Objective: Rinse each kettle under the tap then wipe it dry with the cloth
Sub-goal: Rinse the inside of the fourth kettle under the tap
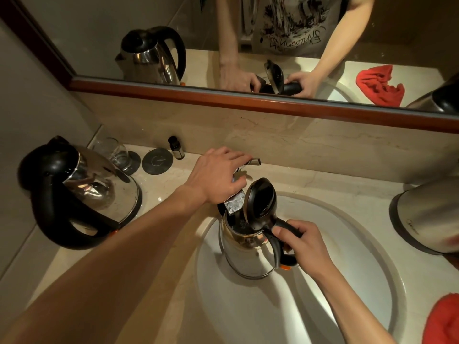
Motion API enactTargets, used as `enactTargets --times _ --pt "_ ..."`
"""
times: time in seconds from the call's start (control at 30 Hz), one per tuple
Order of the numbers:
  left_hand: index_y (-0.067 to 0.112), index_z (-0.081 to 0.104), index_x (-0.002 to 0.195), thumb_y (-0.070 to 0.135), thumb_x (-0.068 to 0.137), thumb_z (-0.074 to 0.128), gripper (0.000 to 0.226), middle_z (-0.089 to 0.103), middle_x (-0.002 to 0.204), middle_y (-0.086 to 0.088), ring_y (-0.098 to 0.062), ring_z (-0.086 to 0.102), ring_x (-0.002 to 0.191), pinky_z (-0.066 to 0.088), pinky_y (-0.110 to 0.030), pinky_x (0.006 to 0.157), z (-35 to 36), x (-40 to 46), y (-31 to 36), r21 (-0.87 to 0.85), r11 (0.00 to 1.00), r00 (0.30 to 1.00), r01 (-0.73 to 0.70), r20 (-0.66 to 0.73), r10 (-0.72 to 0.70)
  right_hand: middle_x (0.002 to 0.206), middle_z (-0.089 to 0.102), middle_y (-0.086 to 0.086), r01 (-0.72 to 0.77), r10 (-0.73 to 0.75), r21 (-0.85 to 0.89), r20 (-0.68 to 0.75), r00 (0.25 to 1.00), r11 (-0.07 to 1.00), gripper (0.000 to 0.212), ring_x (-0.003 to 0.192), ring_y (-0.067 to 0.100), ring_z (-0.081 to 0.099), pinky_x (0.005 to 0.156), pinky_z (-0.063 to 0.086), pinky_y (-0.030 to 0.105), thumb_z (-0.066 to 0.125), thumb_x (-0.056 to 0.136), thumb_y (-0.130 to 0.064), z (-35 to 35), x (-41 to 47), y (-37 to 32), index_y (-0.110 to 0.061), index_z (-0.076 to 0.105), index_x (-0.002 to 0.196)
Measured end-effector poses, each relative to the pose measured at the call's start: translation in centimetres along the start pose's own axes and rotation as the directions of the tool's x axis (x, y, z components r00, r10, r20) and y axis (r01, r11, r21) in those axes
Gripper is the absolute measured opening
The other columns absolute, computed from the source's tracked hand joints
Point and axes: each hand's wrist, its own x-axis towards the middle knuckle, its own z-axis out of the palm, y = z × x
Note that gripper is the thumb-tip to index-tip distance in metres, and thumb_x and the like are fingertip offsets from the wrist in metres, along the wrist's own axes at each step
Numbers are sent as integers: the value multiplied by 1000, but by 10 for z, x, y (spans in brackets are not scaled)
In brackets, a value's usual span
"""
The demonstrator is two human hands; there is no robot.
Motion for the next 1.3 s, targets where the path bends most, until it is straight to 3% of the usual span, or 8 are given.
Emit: enactTargets --times 0.17,0.37,0.77,1.13,1.3 --pt "26 44 147 51 88 33 65 52 145 5 -18 46 126 35 -35 97 -1 0 1 -1 1000 1000 4 4 -4 53 44 3 -4 4 2 -5 1000 1000 44 54 18 41 59 33 33 73 63 -56 -1 1 1 -19 53 50" --pt "26 44 147 51 88 33 66 52 145 5 -17 46 126 34 -34 96 -2 -1 2 1 1000 1000 6 4 -6 55 49 8 20 -20 8 10 1000 1000 68 55 20 45 63 36 35 72 65 -57 -3 2 6 10 60 67" --pt "27 43 148 51 88 33 66 51 146 6 -17 45 127 34 -34 96 -1 0 1 3 1000 1000 11 10 -11 56 44 10 26 -26 11 13 1000 1000 68 56 20 42 62 33 36 73 65 -55 -2 2 4 10 54 64" --pt "26 43 148 51 88 32 66 52 145 6 -17 45 127 33 -34 96 -2 -1 2 -1 1000 1000 10 7 -10 55 52 11 33 -33 10 3 999 999 65 56 24 48 64 38 41 73 67 -56 -3 3 7 9 62 66" --pt "27 44 147 51 88 32 65 52 145 6 -17 45 126 33 -34 96 -1 -1 2 3 1000 1000 8 6 -8 55 50 10 36 -36 9 3 999 999 64 55 22 47 63 37 37 73 66 -55 -2 2 6 7 60 64"
